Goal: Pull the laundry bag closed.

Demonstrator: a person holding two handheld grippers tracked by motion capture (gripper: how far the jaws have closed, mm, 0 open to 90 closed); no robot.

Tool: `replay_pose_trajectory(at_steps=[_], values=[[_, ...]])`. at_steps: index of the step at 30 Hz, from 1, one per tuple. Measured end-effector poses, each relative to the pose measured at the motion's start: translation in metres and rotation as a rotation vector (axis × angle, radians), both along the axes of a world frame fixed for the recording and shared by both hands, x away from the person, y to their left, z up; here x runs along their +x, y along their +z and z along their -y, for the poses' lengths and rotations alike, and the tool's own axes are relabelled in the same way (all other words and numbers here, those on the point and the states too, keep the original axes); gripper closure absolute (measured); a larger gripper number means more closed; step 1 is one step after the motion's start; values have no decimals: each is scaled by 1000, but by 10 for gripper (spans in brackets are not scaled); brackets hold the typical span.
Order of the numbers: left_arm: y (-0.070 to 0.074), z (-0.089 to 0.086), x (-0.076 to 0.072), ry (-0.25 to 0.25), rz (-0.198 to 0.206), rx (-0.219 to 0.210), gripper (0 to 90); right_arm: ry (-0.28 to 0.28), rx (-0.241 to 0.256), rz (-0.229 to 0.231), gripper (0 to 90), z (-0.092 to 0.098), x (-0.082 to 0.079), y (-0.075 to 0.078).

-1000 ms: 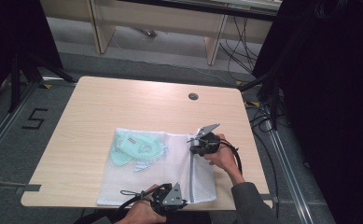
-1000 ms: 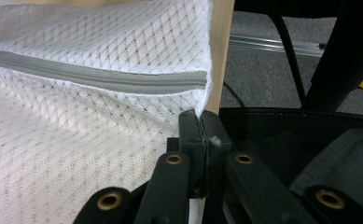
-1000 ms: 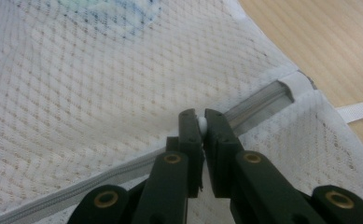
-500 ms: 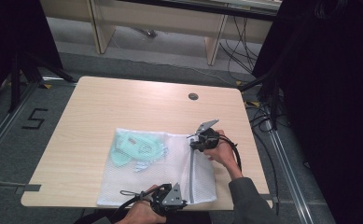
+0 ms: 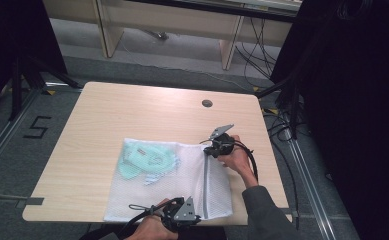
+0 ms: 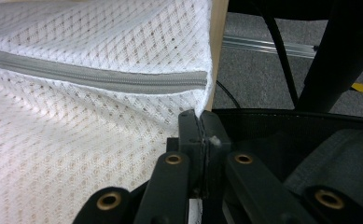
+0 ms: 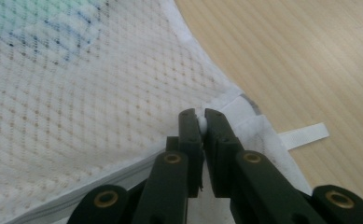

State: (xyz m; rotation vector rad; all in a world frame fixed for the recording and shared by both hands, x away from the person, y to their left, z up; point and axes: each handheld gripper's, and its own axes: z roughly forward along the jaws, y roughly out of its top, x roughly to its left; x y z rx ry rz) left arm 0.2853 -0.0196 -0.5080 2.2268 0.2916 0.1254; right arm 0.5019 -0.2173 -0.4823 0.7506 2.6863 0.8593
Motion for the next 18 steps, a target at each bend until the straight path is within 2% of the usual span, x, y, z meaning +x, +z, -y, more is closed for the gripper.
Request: replay_pose_trajectory(at_steps=[1,2,4,5,6,8,9,10,12,13,15,16,18], values=[[0,0,0,0,2,-6,889,-9,-9,-21,864,1,0,1],[-1,1,0,-6,5,0,889,-18,5,-6,863,1,1,-1],[-2,0,0,-10,11,9,889,-14,13,-18,864,1,3,-1],[-2,0,0,-5,10,7,890,-7,8,-11,863,2,4,-1],[-2,1,0,-4,9,4,889,-28,-3,-4,863,1,4,-1],[-2,0,1,-7,11,8,890,-11,2,3,864,1,7,0],[-2,0,0,-6,8,6,890,-22,-9,-6,864,1,7,3],[-3,0,0,-7,11,4,890,-27,2,15,864,1,8,1],[-4,0,3,-8,6,11,890,-11,1,13,863,0,11,1],[-4,0,3,-1,2,5,890,-20,4,4,864,0,11,2],[-4,-1,4,-3,14,11,890,-28,-4,20,864,0,13,1],[-3,-1,4,-1,11,11,890,-24,-10,5,864,1,13,2],[-4,-1,4,-3,16,13,891,-22,3,27,864,0,15,0]])
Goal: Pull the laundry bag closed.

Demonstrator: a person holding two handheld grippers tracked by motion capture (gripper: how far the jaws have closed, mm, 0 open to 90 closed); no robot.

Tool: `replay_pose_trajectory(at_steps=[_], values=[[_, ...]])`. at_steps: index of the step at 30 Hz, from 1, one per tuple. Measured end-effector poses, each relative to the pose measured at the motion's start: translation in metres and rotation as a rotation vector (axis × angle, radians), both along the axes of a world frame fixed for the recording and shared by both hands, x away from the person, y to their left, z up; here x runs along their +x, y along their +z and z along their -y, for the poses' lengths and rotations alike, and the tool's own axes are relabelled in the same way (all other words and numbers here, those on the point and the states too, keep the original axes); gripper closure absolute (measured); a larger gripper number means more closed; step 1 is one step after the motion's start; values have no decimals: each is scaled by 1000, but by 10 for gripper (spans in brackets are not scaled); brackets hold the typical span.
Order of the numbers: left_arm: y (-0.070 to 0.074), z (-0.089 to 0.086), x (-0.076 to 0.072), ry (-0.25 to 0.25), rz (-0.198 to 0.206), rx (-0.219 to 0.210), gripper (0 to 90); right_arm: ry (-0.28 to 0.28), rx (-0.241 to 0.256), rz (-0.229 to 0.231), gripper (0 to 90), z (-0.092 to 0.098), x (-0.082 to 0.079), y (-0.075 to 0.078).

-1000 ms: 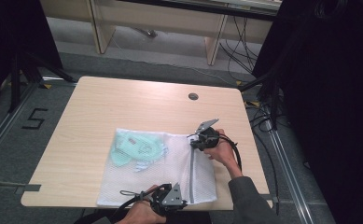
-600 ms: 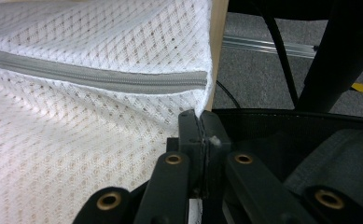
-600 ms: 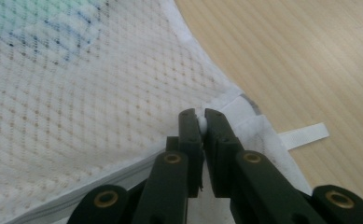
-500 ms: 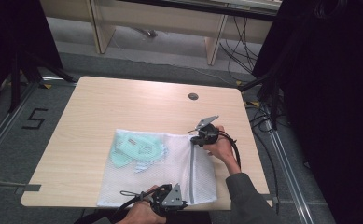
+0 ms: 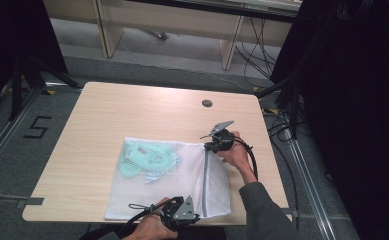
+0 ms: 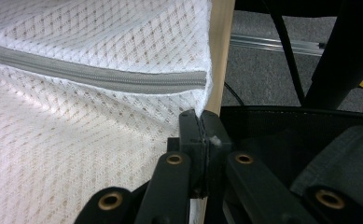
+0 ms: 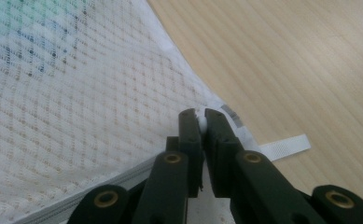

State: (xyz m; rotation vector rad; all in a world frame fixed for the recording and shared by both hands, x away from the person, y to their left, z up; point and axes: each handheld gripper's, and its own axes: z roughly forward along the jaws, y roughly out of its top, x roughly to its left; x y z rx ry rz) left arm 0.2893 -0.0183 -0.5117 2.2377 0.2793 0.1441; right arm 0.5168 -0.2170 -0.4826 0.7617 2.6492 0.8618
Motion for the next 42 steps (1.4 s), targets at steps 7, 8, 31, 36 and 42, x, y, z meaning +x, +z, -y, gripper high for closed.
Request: replay_pose_trajectory(at_steps=[7,8,31,36,42], values=[[0,1,0,-1,-4,2,890,-11,-15,-11,863,-1,0,1],[-1,1,0,-1,-5,-10,891,-17,8,-5,863,-2,0,-1],[0,-1,6,20,-17,-1,868,-56,17,1,841,-3,4,-3],[2,-4,7,26,-29,-5,815,-121,17,14,691,-3,4,-2],[11,-11,9,39,-58,-28,690,-161,10,20,595,-2,4,-1]])
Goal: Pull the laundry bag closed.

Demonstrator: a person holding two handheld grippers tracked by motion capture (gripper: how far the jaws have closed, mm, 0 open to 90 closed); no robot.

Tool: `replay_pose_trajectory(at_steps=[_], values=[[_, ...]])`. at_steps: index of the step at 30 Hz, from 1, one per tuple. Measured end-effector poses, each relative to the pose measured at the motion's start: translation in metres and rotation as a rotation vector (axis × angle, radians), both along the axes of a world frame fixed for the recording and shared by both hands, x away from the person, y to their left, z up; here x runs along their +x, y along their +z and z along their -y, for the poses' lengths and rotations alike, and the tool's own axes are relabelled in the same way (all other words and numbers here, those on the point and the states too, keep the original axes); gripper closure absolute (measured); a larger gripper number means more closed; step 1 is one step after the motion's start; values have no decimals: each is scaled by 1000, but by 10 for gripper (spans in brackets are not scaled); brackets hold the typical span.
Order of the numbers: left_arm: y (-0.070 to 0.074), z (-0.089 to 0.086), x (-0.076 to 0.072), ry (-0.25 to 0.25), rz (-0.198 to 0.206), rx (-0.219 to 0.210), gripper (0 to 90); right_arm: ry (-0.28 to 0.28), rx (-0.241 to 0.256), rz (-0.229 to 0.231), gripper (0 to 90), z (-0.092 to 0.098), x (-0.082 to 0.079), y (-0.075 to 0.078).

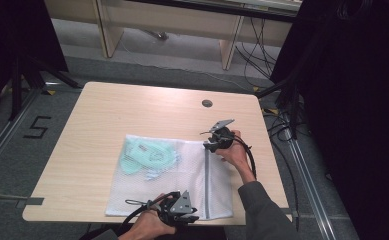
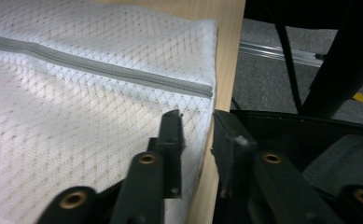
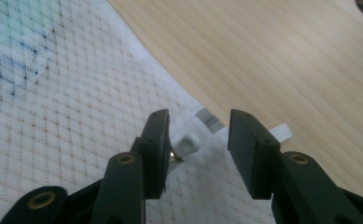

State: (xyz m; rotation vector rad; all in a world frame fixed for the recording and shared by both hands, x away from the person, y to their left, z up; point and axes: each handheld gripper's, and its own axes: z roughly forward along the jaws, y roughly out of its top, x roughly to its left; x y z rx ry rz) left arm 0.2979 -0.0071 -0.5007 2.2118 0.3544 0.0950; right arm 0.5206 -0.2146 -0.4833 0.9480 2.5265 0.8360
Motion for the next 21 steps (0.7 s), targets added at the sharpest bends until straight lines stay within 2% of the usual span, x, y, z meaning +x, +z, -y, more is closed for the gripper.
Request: replay_pose_trajectory(at_steps=[3,5,6,9,10,11,13,14,15,16,17,18,19,20,21], values=[[5,-6,2,20,6,-18,615,6,31,11,558,4,-1,6],[8,-11,4,38,19,-27,584,-23,42,11,545,6,-3,11],[10,-13,6,46,21,-34,568,-11,53,18,545,7,-4,12],[15,-22,11,78,24,-46,533,-5,47,21,529,8,-9,16],[16,-24,12,87,29,-45,522,-1,49,7,527,9,-12,19],[17,-27,14,95,27,-57,511,-17,54,12,523,8,-13,19],[19,-33,17,109,15,-55,483,10,70,21,518,8,-17,22],[20,-36,17,121,32,-42,476,12,79,12,514,8,-19,24],[20,-37,17,127,16,-56,473,15,80,-4,507,8,-20,26],[21,-39,18,139,25,-55,463,12,111,12,500,6,-21,24],[22,-41,19,145,29,-47,449,14,99,10,493,6,-23,24],[22,-43,19,147,10,-48,435,25,91,-12,489,6,-25,26],[23,-45,19,156,15,-44,427,31,102,20,487,5,-26,24],[22,-47,20,168,22,-41,420,37,94,-10,483,5,-29,28],[22,-48,19,179,10,-54,414,33,120,12,478,4,-31,26]])
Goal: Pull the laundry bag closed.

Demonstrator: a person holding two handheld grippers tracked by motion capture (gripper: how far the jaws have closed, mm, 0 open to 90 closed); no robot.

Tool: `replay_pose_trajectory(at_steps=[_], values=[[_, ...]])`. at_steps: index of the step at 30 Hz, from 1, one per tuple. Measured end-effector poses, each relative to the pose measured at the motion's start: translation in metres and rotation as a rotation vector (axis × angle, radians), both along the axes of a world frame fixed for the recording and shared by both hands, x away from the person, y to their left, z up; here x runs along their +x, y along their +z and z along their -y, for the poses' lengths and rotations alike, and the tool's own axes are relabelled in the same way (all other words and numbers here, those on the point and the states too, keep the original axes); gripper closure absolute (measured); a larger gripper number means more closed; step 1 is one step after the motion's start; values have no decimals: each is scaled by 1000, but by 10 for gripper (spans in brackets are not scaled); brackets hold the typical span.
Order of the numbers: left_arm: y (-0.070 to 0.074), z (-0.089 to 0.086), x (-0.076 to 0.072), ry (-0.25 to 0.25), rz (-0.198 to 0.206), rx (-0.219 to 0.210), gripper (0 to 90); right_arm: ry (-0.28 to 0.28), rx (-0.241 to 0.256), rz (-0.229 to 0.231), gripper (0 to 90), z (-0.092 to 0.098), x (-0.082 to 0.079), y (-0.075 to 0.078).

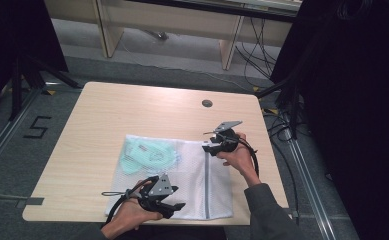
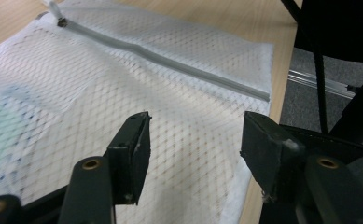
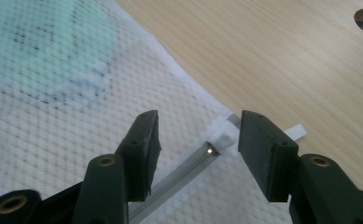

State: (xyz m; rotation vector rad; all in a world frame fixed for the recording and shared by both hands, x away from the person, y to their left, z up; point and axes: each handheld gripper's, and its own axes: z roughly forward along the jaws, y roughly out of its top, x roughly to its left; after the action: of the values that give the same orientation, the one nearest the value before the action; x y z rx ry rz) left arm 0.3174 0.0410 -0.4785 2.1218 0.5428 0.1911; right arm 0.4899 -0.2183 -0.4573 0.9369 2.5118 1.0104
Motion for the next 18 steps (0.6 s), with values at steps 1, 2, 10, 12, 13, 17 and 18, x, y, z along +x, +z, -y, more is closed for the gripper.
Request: replay_pose_trajectory(at_steps=[1,2,10,12,13,17,18], values=[[1,-3,1,1,3,9,407,9,-10,-21,471,1,-2,3],[2,-5,1,10,6,11,397,-6,8,-7,465,0,-6,2],[9,-32,6,93,13,11,341,31,24,-5,443,3,-28,8],[10,-38,5,115,8,-9,339,27,29,3,435,3,-33,8],[10,-41,5,130,17,-20,337,21,36,-1,433,3,-36,8],[11,-50,5,145,13,5,332,36,45,-13,424,3,-44,10],[10,-49,5,154,7,-20,331,41,36,-21,421,4,-47,11]])
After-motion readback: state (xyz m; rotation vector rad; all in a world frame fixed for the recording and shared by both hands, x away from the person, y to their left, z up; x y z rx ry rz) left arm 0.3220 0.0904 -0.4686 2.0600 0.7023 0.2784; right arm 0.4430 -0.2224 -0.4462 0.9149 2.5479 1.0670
